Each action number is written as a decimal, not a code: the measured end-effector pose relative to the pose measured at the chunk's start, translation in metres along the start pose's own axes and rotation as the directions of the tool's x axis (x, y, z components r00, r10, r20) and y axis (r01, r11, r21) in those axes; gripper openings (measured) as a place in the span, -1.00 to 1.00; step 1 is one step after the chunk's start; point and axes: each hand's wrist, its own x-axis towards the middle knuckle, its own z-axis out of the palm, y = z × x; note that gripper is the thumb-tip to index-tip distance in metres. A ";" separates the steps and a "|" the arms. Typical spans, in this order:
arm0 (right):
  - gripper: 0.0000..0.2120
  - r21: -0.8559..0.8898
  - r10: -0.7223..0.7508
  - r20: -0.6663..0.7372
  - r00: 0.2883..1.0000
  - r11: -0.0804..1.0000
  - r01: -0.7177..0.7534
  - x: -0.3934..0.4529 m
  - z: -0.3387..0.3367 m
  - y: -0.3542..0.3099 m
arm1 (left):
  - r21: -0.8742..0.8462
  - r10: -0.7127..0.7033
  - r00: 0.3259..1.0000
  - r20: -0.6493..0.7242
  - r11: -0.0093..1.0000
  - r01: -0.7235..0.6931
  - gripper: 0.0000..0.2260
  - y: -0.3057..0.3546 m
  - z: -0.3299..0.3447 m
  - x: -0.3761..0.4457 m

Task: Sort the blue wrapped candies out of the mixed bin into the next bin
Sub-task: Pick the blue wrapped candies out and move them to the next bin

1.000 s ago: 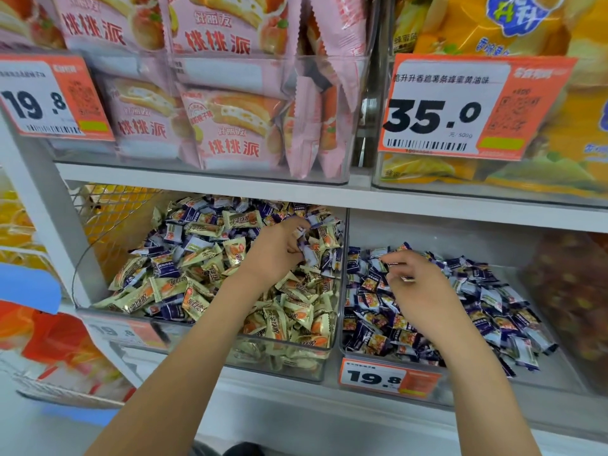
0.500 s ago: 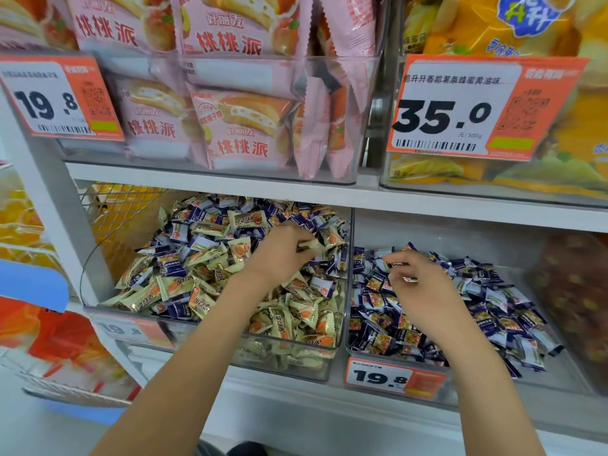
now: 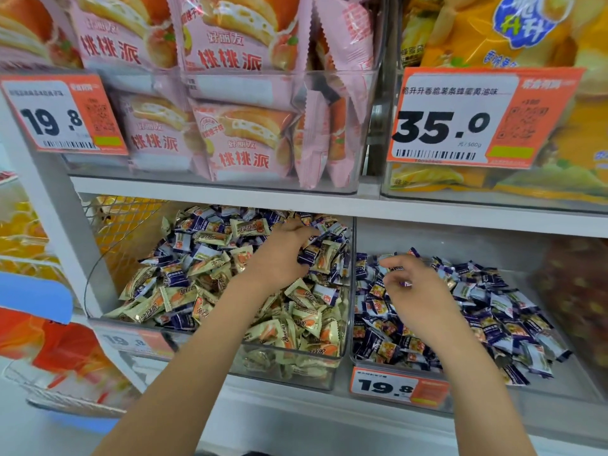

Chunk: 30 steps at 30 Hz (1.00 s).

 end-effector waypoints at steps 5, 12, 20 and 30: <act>-0.76 -0.014 -0.004 0.001 1.000 1.000 0.004 0.004 -0.007 0.005 | 0.273 0.048 0.998 0.042 0.960 -0.057 -0.11 -0.005 0.011 0.027; -0.74 0.008 -0.030 0.040 0.999 1.000 0.029 0.011 0.006 -0.001 | 0.197 0.022 0.982 0.187 0.979 -0.060 -0.20 -0.017 0.007 0.040; -0.76 0.018 -0.044 0.018 0.999 0.999 0.043 0.005 -0.003 0.003 | -0.060 -0.078 0.990 0.118 0.995 0.085 -0.54 -0.001 0.000 0.016; -0.76 0.305 -0.279 -0.050 0.959 0.910 0.281 -0.016 -0.010 -0.034 | -0.221 -0.116 0.993 -0.024 0.969 0.108 -0.58 0.054 -0.027 -0.028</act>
